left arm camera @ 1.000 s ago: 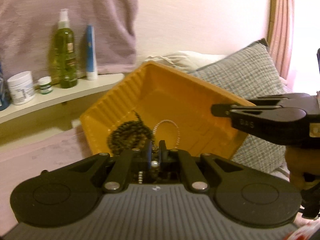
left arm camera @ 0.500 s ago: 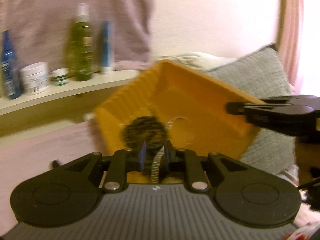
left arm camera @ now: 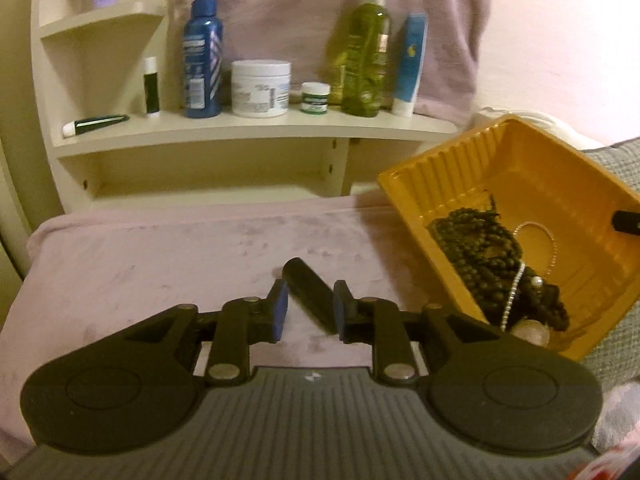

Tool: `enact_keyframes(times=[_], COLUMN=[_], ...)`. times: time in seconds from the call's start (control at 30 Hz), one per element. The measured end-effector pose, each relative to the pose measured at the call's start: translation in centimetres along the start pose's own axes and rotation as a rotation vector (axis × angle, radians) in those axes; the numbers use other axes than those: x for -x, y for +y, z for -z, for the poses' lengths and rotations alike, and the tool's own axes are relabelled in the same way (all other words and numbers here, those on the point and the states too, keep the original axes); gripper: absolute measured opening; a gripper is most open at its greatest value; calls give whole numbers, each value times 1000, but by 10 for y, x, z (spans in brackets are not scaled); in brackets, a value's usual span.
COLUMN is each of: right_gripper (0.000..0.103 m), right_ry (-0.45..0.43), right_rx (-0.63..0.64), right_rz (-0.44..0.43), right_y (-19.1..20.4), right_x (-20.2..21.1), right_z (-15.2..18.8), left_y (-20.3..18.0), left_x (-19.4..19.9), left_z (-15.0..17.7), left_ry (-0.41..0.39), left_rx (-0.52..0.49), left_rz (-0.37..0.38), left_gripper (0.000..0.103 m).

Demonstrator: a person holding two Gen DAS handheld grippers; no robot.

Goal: Organize jewelry
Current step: 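Move the left gripper to the black cylinder and grasp it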

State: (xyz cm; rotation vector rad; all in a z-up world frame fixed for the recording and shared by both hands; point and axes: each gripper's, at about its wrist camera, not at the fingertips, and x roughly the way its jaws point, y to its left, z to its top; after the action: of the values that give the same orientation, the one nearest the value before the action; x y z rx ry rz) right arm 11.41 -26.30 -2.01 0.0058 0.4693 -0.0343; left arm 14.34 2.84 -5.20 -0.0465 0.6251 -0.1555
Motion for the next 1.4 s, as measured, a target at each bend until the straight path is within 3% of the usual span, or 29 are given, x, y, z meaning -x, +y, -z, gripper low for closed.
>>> enact_keyframes(times=[0.17,0.67,0.93,1.4], right_gripper=[6,6,6,6], right_ry=[1,6,7,6], right_rx=[3,4,1,3], right_rz=[0,-2,-1,-3], right_y=[0,-3,-5,-4], right_x=[0,-2,-3,-2], right_z=[0,1,1,1], left_y=[-6,-22,-17,-3], left_x=[-15,-55,-53,-41], left_z=[1,9,8,8], left_ry=[14,98,101,83], left_rx=[35,-13,-35,-26], left_rz=[2,-38,-39,-43], left_gripper=[42,40,24,17])
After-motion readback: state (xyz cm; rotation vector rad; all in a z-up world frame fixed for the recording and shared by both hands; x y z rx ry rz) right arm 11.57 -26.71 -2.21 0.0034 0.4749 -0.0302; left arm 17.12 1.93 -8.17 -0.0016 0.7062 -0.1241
